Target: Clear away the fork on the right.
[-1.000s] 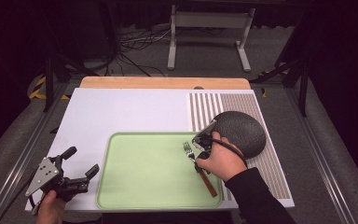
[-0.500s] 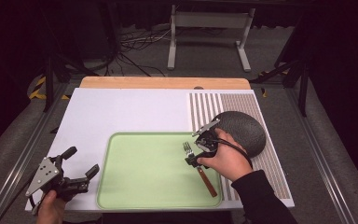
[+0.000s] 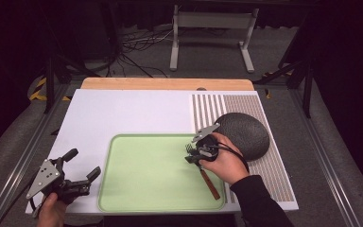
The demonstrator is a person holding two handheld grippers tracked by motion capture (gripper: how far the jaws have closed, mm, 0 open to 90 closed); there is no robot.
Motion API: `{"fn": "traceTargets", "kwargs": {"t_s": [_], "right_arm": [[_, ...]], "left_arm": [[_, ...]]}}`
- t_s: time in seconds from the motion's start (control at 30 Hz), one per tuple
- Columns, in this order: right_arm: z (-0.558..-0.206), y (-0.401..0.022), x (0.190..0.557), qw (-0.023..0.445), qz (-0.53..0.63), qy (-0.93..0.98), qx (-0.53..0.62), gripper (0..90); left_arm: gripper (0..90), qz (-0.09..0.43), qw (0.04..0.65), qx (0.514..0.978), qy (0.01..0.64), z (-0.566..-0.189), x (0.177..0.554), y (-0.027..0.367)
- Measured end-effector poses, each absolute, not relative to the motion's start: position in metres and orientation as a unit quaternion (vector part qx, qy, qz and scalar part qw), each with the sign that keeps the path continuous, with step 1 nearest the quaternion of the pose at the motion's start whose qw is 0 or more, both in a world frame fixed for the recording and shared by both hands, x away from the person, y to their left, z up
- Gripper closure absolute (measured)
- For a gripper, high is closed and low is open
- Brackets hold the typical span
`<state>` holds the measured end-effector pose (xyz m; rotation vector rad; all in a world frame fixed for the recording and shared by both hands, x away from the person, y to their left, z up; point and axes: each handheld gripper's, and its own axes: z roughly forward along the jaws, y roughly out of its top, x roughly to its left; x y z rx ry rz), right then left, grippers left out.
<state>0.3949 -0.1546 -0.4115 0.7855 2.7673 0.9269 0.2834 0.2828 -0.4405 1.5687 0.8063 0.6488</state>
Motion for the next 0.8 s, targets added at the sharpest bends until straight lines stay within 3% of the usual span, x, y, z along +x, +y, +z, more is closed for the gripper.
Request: {"fn": "traceTargets", "kwargs": {"t_s": [0.23,0.8], "right_arm": [[-0.42,-0.151,0.397,0.066,0.284,0.921,0.258,90.0],[-0.431,-0.149,0.399,0.065,0.262,0.927,0.261,90.0]], "left_arm": [[0.1,0.277,0.589,0.675,0.347,-0.44,0.284,0.283],[0.1,0.279,0.591,0.672,0.348,-0.44,0.283,0.283]]}}
